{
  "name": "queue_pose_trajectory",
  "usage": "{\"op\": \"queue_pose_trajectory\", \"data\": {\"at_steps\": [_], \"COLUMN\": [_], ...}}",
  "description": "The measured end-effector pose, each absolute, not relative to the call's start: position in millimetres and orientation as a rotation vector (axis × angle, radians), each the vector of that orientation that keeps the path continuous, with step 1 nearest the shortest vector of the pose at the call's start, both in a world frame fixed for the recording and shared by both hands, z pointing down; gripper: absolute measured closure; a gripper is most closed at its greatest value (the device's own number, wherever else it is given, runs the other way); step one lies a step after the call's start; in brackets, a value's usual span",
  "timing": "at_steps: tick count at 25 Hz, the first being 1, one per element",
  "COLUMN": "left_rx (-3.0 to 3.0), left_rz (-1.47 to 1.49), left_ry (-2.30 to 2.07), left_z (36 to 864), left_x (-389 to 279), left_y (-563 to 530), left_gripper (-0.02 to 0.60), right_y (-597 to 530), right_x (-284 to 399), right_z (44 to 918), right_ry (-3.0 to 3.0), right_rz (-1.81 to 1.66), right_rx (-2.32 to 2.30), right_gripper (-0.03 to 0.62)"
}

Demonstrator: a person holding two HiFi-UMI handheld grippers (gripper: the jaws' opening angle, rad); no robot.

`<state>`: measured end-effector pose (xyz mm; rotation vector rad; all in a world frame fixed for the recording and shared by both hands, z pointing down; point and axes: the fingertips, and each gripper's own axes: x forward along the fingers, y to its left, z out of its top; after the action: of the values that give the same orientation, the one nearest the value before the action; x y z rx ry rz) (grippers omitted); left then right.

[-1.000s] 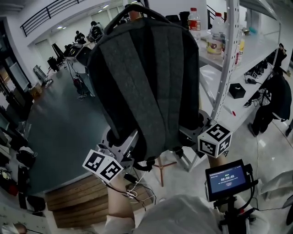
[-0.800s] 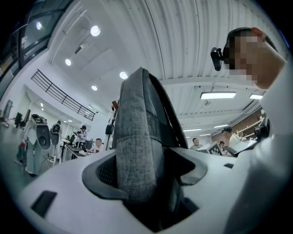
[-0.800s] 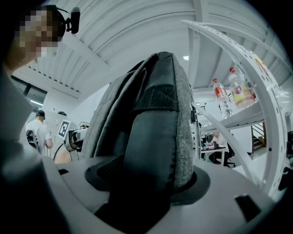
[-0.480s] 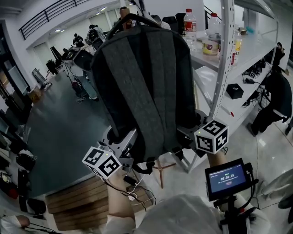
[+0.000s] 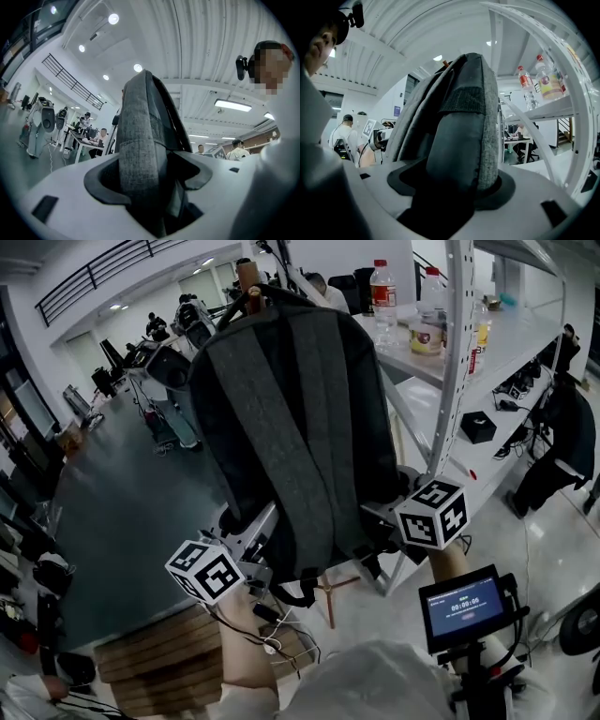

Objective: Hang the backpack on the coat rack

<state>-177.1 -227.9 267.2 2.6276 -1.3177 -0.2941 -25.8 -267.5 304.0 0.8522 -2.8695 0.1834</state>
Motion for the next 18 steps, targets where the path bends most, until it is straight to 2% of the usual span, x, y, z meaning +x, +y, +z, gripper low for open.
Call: {"op": "queue_pose_trajectory", "data": {"at_steps": [7,13,18], "left_rx": [2.636,2.699,2.7], "left_rz": [-0.242,-0.328,-0.397], "left_ry": [-1.419,-1.511,-1.505], "left_z": [300,316,324], "left_x": [-184,-196,-199], "left_y": [-249,-269,-279], "left_gripper": [0.267,0.267,0.267], "right_y": [-294,-323,-337], "right_x": [-36,-46,-45], "right_z": [341,355,363], "right_ry": [-2.852,-2.927,-2.985], "right_rz": [0.198,0.023,0.058], "right_rx": [0.925,0.995,0.994], "right_gripper": [0.27,0.27,0.27]}}
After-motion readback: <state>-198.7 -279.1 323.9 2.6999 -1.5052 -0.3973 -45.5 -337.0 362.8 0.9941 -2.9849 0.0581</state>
